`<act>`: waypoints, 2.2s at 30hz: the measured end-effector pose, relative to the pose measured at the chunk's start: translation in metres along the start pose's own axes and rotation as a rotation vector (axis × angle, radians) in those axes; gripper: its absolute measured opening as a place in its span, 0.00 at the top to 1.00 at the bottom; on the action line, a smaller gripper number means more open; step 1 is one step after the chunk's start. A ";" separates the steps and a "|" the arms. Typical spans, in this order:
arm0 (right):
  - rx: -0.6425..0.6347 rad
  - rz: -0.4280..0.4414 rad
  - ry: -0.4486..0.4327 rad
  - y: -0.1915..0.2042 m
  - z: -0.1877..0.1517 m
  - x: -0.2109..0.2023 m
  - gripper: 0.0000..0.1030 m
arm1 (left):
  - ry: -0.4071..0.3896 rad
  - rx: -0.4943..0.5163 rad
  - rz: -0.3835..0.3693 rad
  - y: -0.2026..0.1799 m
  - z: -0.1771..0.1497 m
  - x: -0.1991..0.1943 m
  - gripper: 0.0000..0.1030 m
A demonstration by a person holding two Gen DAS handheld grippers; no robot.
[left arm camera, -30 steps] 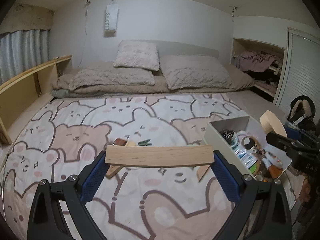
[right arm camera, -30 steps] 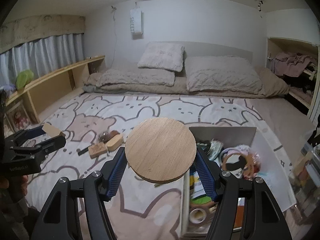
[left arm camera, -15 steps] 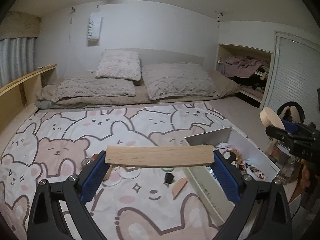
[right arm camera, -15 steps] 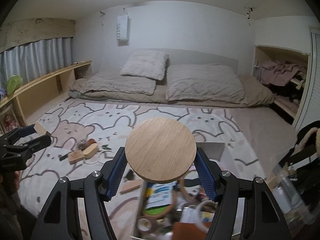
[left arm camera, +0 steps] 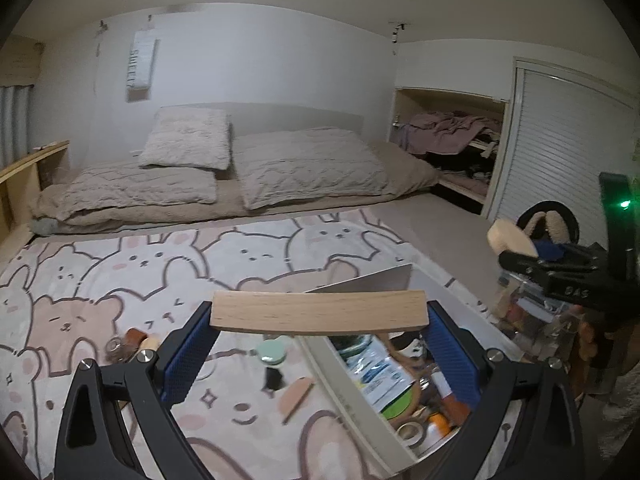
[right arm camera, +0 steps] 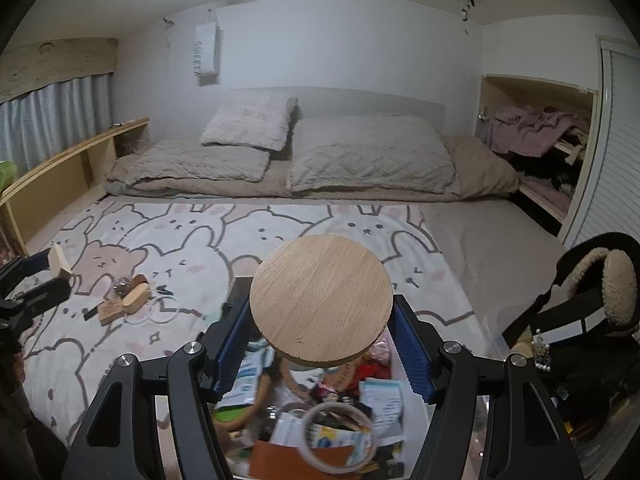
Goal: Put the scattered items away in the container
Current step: 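Lower the wooden disc into the box and open the right tool, then lower the wooden bar into the box and open the left tool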
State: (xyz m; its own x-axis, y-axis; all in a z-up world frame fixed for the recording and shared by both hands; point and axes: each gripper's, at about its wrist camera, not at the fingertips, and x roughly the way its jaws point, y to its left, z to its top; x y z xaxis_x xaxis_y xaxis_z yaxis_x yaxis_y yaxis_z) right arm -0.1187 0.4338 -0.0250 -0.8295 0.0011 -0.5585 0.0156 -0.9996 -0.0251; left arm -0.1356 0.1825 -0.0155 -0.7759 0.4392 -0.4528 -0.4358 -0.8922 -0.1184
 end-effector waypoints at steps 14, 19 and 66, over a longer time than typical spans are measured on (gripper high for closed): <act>0.008 0.031 0.245 -0.034 -0.038 0.088 0.34 | 0.036 -0.002 -0.068 -0.031 0.006 0.046 0.03; -0.037 0.038 0.297 -0.036 -0.049 0.108 0.34 | 0.070 -0.008 -0.070 -0.033 0.002 0.068 0.03; -0.115 0.246 0.314 -0.048 -0.054 0.103 0.09 | 0.506 -0.121 -0.156 -0.118 0.018 0.300 0.00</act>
State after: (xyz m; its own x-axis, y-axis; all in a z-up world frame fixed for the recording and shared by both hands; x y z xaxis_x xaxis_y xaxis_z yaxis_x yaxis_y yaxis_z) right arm -0.1750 0.4836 -0.1265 -0.5831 -0.2109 -0.7845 0.2693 -0.9613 0.0583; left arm -0.3254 0.4210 -0.1211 -0.3764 0.4883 -0.7873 -0.4497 -0.8393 -0.3055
